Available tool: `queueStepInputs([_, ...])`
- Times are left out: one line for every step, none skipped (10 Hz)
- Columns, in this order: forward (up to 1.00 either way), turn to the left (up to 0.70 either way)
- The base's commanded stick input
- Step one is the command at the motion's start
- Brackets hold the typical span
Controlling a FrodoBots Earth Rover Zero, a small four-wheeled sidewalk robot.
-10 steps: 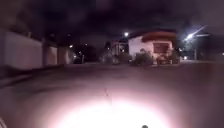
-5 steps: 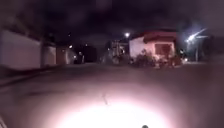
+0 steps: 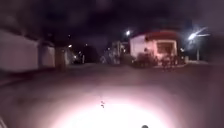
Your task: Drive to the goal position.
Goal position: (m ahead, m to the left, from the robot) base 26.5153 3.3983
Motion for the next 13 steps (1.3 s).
queueStepInputs([0.7,0.0])
queueStepInputs([0.7,0.0])
queueStepInputs([0.7,0.0])
queueStepInputs([0.7,0.0])
queueStepInputs([0.7,0.0])
queueStepInputs([0.7,0.0])
queueStepInputs([0.7,0.0])
queueStepInputs([0.7,0.0])
queueStepInputs([0.7,0.0])
queueStepInputs([0.7,0.0])
queueStepInputs([0.7,0.0])
queueStepInputs([0.7,0.0])
queueStepInputs([0.7,0.0])
